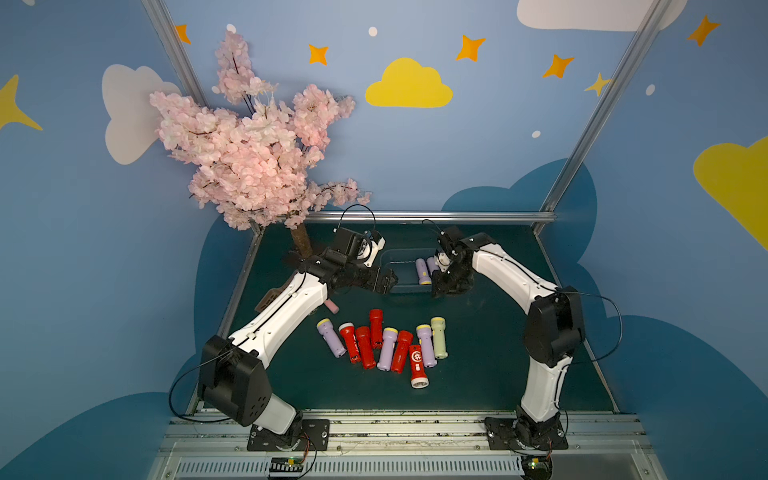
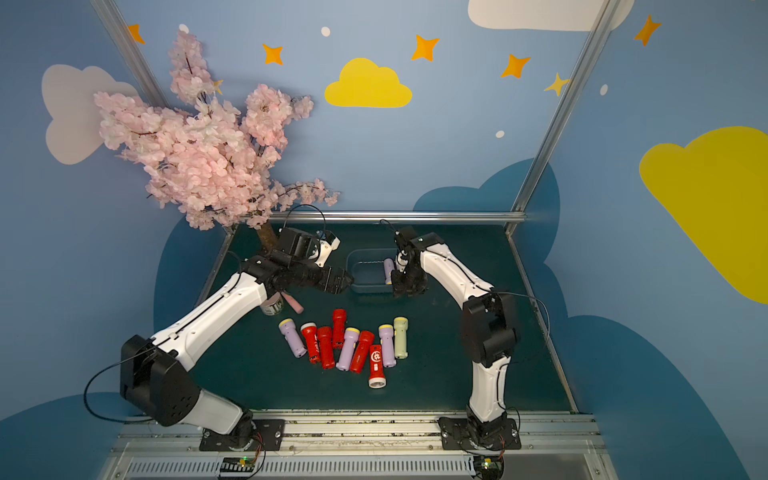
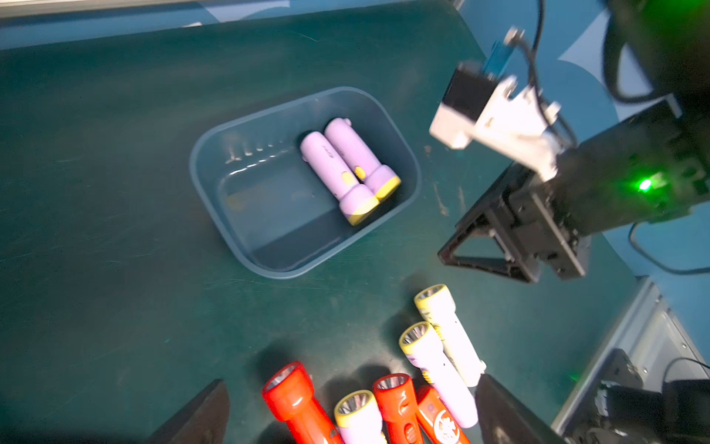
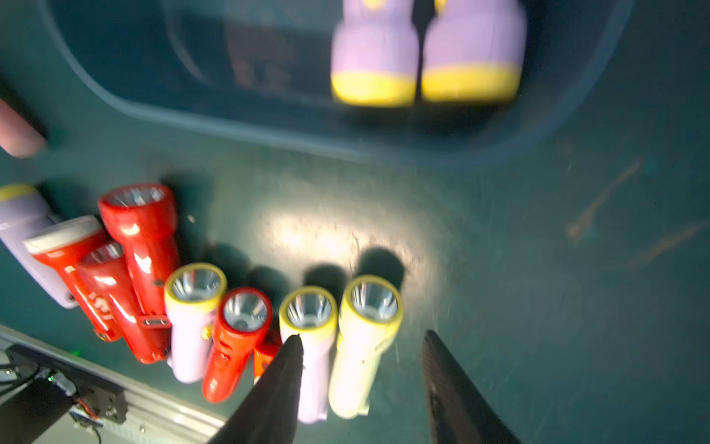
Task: Put the flashlights into the storage boxes
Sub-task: Pick up the flashlight from the center of the board.
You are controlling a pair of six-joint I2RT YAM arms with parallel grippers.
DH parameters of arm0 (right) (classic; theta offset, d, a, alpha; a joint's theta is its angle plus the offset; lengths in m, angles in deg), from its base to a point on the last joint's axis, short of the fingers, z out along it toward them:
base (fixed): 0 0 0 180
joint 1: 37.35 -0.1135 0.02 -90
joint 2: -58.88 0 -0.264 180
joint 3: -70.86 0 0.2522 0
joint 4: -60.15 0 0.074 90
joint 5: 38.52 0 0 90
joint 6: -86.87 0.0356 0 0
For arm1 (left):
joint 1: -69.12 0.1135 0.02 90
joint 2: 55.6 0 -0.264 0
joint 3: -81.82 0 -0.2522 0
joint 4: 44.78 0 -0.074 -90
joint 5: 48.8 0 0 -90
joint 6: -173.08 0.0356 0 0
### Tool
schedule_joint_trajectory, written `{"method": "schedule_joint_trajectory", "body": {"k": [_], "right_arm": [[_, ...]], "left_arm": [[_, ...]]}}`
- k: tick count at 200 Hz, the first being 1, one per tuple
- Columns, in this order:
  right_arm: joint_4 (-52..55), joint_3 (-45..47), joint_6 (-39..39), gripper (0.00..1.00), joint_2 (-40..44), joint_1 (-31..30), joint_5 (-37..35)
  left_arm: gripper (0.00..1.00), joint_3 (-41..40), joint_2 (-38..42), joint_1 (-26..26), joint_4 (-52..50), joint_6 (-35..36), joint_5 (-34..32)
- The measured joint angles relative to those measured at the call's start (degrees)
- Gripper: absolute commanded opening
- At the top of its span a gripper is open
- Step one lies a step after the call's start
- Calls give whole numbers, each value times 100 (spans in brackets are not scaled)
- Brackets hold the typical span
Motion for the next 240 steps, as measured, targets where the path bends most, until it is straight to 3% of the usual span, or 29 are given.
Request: {"method": "schedule_joint_trajectory", "body": {"k": [51, 110, 240], "right_arm": [[-367, 1462, 455, 51, 848, -175, 164], [-949, 2332, 949, 50, 1016, -356, 422], [-1432, 2568, 1185, 49, 426, -452, 363]], "left_arm": [[99, 164, -4, -208, -55, -68, 125], [99, 249, -72, -446, -186, -87, 199], [99, 302, -72, -444, -415, -50, 144]]}}
